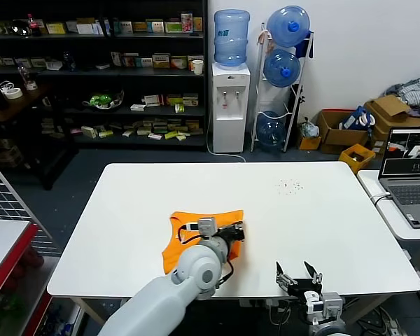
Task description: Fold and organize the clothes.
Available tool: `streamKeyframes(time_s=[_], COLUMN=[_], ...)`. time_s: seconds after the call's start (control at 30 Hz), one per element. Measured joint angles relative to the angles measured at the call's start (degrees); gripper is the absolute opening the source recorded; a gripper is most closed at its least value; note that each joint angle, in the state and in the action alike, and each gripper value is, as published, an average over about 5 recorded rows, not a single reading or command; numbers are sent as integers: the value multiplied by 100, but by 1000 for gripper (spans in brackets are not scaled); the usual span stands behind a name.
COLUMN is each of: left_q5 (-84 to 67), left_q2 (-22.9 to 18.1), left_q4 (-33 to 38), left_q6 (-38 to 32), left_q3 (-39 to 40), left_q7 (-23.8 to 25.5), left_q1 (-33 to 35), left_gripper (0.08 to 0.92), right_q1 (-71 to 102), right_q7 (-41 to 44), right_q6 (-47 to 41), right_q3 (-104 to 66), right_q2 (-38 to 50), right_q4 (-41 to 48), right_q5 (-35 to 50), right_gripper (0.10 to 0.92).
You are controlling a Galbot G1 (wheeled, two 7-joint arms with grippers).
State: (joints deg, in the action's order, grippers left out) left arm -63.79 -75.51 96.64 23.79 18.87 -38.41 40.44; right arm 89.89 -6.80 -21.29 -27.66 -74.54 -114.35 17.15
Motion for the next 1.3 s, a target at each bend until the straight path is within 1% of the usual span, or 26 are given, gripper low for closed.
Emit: streamKeyframes(time_s=[0.2,0.3,0.5,0.63,0.77,0.87,0.97,1.1,1.17,1.3], left_q5=[68,120,292,515,921,1392,1937,2658,3007,3588], left_q2=[-457,-623,-750,-589,-185,118,306,386,354,182], left_q4=[-331,-443,-462,-187,261,589,865,1137,1225,1317], left_q6=[-7,-16,-81,-196,-447,-784,-1206,-1863,-2239,-3014], left_q3=[227,287,240,6,-480,-1003,-1596,-2394,-2771,-3415], left_q7=[-89,-92,83,381,870,1375,1918,2604,2927,3498], left_q1=[-183,-225,-186,57,617,1242,1950,2896,3339,4088], left_gripper=[92,117,276,389,510,597,684,785,812,822], right_q1=[-44,-45,48,305,702,901,943,811,718,579], right_q7=[5,52,323,581,811,944,1067,1264,1378,1601], right_q6=[6,51,241,407,669,919,1182,1610,1848,2316], right_q3=[15,-5,-120,-332,-696,-956,-1118,-1228,-1265,-1366], right_q2=[25,46,153,388,704,868,930,863,774,525], right_q4=[30,27,-101,-331,-527,-591,-573,-368,-230,-32], right_q5=[15,10,57,206,387,526,633,672,651,518], right_gripper=[823,823,823,823,823,823,823,823,823,823])
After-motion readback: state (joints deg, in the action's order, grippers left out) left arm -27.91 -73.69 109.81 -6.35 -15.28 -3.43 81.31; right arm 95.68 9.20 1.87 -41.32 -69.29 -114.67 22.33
